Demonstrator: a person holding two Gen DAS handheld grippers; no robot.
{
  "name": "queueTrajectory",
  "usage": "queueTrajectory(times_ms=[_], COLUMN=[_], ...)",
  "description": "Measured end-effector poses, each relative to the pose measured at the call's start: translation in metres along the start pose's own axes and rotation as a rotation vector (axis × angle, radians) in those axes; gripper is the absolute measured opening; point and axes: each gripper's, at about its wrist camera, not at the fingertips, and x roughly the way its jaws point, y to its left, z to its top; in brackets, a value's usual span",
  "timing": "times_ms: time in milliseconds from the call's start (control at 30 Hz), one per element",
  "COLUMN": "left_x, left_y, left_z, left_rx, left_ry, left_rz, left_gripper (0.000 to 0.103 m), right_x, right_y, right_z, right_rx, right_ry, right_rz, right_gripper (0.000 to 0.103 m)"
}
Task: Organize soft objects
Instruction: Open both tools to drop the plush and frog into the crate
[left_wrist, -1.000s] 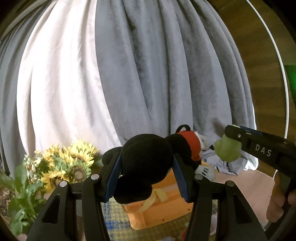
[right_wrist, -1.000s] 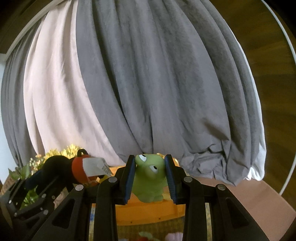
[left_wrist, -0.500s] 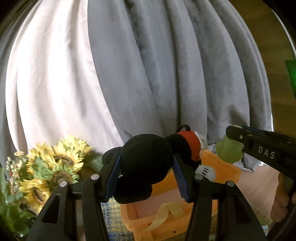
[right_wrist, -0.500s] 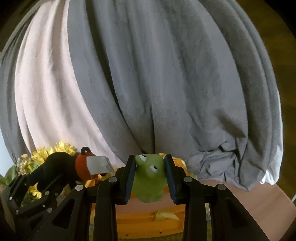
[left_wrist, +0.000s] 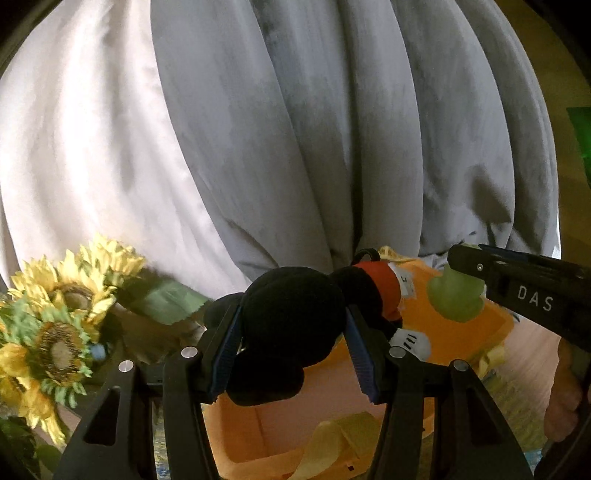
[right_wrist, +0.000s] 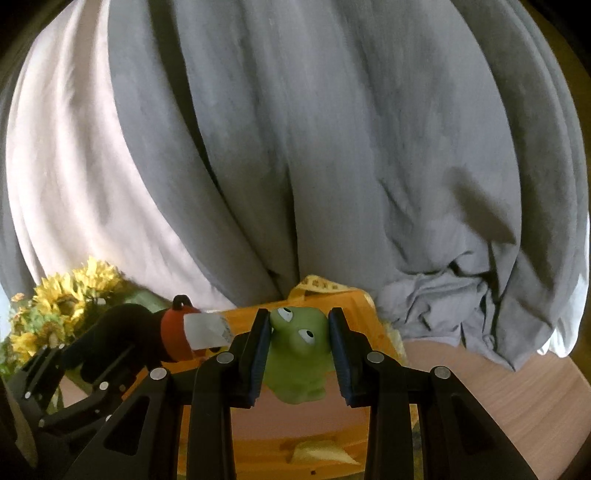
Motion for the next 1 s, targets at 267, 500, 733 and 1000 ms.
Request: queueTrajectory(times_ms=[267, 500, 733, 1000], left_x=[0.022, 0.026, 0.019, -0.004], left_y=[-0.005, -0.006, -0.006, -0.005], left_z=[-0.008, -0.010, -0.007, 0.002], left_rx=[0.028, 0.034, 0.030, 0.016], left_ry=[0.062, 0.068, 0.054, 0.023], left_rz=[-0.012, 0.001, 0.005, 0.011], left_gripper=[0.057, 0.065, 0.065, 0.071], right_x=[0.030, 0.049, 0.051, 0.030], right_y=[-0.008, -0.012, -0.013, -0.009], right_z=[-0.011, -0.021, -0.024, -0.013], right_rx=[0.016, 0.014, 0.012, -0.002], right_ry=[0.093, 0.180, 0.198, 0.150], right_rz=[-0.014, -0.028, -0.037, -0.050], right_gripper=[0.033, 0.034, 0.035, 0.050])
